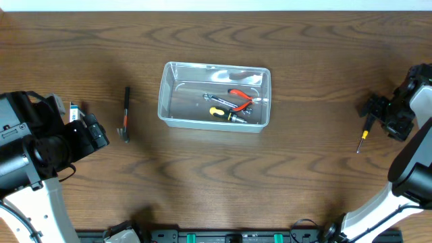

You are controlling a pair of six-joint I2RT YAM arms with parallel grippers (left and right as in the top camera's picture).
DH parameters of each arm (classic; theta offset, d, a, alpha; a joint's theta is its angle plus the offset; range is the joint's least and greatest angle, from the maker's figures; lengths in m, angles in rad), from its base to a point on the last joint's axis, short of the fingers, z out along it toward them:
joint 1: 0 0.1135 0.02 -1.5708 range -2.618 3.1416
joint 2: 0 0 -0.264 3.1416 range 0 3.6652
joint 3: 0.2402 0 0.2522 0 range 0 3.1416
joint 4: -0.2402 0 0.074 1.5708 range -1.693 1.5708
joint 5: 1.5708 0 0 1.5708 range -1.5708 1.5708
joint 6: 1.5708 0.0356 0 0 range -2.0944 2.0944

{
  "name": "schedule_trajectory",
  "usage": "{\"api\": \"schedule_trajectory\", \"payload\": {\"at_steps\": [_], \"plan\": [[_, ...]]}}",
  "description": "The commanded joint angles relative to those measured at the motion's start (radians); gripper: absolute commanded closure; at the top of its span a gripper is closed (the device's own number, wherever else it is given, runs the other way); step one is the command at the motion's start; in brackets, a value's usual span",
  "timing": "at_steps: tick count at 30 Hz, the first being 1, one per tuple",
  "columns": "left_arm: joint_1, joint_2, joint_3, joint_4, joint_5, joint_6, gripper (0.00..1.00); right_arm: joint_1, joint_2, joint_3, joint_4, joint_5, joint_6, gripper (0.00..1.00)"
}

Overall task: Pack container
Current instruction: 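Move the right gripper to the small yellow-black screwdriver and grasp it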

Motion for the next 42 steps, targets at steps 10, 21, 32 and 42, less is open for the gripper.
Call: {"api": "schedule_trajectory", "payload": {"at_steps": [10, 21, 32, 42], "plan": [[0.004, -0.002, 0.013, -0.003, 0.002, 0.013, 0.02, 0.058, 0.055, -0.008, 0.036, -0.004, -0.063, 0.01], [0.004, -0.002, 0.013, -0.003, 0.002, 0.014, 0.02, 0.057, 0.055, -0.079, 0.087, -0.004, -0.065, 0.01], [0.004, -0.002, 0.013, -0.003, 0.002, 0.014, 0.02, 0.057, 0.055, -0.113, 0.103, -0.005, -0.061, 0.29], [0.004, -0.002, 0.013, -0.003, 0.002, 0.014, 0.02, 0.057, 0.055, -0.113, 0.099, -0.006, -0.058, 0.59]]}}
